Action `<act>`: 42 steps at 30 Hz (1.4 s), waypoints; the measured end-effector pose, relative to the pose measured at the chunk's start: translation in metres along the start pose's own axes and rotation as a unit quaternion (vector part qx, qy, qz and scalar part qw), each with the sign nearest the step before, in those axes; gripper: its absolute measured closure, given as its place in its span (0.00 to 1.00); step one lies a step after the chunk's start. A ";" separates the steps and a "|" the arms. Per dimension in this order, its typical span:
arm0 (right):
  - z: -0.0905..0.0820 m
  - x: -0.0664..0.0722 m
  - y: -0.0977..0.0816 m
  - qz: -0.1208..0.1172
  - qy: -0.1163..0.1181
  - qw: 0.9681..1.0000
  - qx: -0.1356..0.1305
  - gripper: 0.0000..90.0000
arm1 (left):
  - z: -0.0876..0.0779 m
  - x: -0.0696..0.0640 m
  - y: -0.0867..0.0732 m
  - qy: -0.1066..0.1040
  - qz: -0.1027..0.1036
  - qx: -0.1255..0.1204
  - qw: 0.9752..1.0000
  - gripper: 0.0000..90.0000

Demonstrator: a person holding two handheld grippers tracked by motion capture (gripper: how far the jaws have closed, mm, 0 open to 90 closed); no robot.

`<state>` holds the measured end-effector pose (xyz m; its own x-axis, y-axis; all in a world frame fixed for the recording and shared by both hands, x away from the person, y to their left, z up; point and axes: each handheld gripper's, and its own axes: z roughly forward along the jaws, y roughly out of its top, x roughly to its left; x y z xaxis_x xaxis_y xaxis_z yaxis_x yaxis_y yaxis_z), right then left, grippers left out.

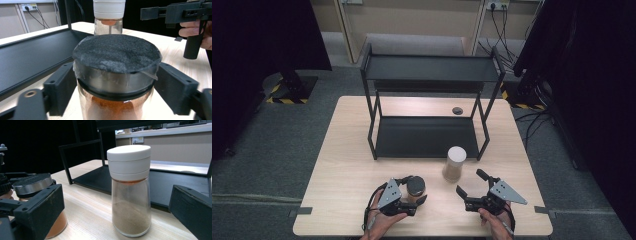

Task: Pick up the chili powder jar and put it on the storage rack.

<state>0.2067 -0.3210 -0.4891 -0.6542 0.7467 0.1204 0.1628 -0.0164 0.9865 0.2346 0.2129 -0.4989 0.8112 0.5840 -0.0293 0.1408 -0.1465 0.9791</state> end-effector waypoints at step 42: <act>0.000 -0.001 -0.001 0.004 0.004 1.000 0.000 0.00 | -0.010 0.000 0.036 0.032 -0.005 -0.002 0.999 0.35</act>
<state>0.2074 -0.3216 -0.4901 -0.6583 0.7414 0.1301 0.1682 -0.0235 0.9855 0.2344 0.2157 -0.4615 0.7722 0.6349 -0.0256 0.1453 -0.1371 0.9798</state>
